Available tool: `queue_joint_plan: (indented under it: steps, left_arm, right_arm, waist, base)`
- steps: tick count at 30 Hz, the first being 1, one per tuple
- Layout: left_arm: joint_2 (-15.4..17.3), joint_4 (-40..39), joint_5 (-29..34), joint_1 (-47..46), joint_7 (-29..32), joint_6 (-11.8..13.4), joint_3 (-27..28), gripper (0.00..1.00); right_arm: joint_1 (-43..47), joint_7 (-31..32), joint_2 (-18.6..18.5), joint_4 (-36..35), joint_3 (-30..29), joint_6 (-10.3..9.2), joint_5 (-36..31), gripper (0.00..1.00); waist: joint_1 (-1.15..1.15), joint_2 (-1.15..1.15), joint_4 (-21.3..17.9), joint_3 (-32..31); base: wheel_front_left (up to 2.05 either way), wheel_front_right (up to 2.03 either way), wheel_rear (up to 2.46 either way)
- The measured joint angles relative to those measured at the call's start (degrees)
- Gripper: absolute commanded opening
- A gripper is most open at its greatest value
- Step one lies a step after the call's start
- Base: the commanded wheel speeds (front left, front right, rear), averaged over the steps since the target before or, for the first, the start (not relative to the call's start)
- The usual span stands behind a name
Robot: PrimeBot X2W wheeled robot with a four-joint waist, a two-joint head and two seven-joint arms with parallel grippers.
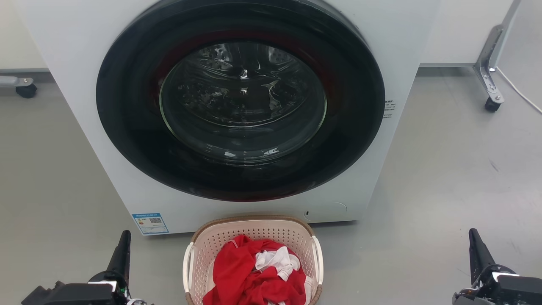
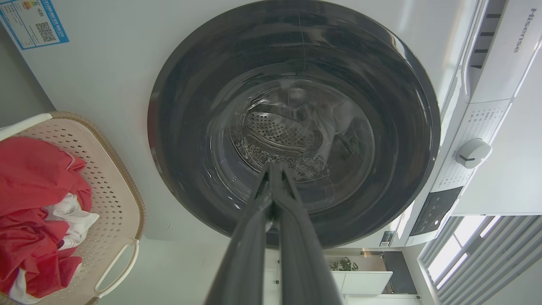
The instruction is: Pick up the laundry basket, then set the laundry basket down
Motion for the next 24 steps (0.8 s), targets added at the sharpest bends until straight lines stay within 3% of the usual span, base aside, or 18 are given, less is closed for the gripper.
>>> queue_joint_plan:
  steps: [24]
  left_arm:
    - [0.0, 0.0, 0.0, 0.0, 0.0, 0.0, 0.0, 0.0]
  right_arm:
    - [0.0, 0.0, 0.0, 0.0, 0.0, 0.08, 0.0, 0.0]
  waist:
    - [0.0, 0.0, 0.0, 0.0]
  base:
    - [0.0, 0.0, 0.0]
